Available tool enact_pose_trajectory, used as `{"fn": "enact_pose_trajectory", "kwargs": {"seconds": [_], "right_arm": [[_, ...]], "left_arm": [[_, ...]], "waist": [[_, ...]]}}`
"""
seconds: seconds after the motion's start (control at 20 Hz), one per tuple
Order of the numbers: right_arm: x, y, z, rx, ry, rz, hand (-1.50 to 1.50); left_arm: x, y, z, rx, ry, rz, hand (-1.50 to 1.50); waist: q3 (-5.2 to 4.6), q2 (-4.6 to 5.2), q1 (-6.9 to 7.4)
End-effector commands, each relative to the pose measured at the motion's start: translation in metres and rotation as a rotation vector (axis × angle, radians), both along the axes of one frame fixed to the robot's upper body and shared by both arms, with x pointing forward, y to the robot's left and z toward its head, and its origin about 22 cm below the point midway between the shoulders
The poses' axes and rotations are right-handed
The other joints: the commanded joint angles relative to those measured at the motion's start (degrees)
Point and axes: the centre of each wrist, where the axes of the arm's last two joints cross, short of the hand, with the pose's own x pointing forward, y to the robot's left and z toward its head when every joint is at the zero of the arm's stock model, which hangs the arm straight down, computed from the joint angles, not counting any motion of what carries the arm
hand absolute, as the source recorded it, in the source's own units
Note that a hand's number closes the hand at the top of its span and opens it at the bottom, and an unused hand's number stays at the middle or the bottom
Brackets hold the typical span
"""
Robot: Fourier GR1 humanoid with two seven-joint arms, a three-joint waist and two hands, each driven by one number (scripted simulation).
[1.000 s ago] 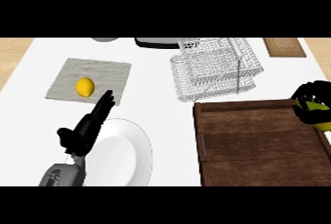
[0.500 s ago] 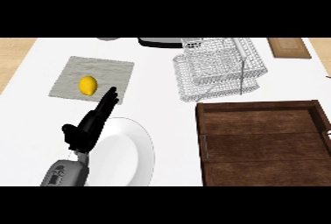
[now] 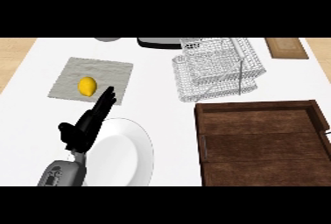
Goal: Pick the pear from the tray and place it in the tiered basket
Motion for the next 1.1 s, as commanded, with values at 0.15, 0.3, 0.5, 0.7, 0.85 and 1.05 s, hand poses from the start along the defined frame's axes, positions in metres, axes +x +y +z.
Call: {"fn": "enact_pose_trajectory", "kwargs": {"seconds": [0.15,0.3,0.5,0.7,0.85,1.05], "right_arm": [[0.039,0.072,0.050,0.048,0.014,0.038,1.50],[0.055,0.115,0.069,0.045,0.057,0.041,1.50],[0.072,0.167,0.070,0.080,0.072,0.038,1.50],[0.081,0.199,0.069,0.040,0.098,0.097,1.50],[0.085,0.211,0.063,0.015,0.125,0.093,1.50],[0.092,0.244,0.049,0.023,0.141,0.110,1.50]], "left_arm": [[-0.004,0.008,-0.012,0.004,-0.009,0.026,0.00],[-0.014,-0.003,-0.011,0.002,-0.010,-0.002,0.00],[-0.006,0.000,-0.008,-0.004,-0.005,-0.004,0.00],[0.005,-0.012,0.009,-0.007,-0.001,-0.004,0.00],[0.004,0.007,0.006,0.011,-0.008,-0.005,0.00],[0.020,-0.010,0.010,-0.001,-0.024,-0.008,0.00]], "waist": [[-0.12,-0.34,-1.02],[-0.11,-0.36,-0.62],[-0.10,-0.13,-0.36],[-0.07,0.02,-0.06],[-0.07,0.18,0.18],[-0.09,0.67,0.63]]}}
